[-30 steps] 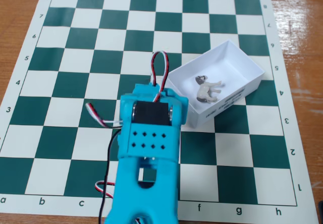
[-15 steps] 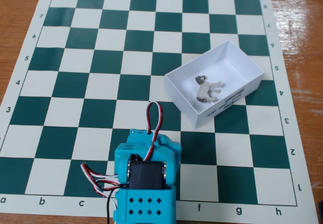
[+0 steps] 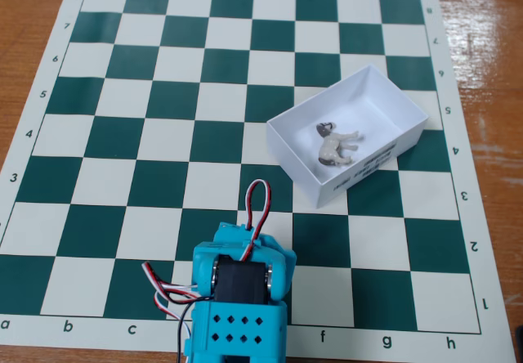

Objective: Grab the toy horse and put it in the box.

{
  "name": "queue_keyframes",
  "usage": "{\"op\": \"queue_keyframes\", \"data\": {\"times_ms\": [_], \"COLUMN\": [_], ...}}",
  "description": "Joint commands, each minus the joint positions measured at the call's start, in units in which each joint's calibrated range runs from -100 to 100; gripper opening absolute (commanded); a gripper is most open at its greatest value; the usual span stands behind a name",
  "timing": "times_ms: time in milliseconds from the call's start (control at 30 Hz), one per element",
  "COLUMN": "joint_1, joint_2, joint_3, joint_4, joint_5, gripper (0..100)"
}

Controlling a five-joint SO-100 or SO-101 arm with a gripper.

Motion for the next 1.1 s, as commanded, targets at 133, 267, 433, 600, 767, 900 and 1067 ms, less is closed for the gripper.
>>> {"op": "queue_keyframes", "data": {"times_ms": [133, 267, 433, 600, 767, 900, 1067], "joint_1": [-0.2, -0.1, 0.5, 0.5, 0.5, 0.5, 0.5], "joint_2": [-0.2, -0.2, -0.2, -0.1, -0.1, -0.1, -0.1], "joint_3": [0.4, 0.4, 0.4, 0.4, 0.4, 0.4, 0.4], "joint_4": [-0.8, -0.8, -0.8, -0.8, -0.8, -0.8, -0.8], "joint_5": [-0.1, -0.1, -0.1, -0.1, -0.1, -0.1, -0.1], "gripper": [0, 0, 1, 1, 1, 1, 1]}}
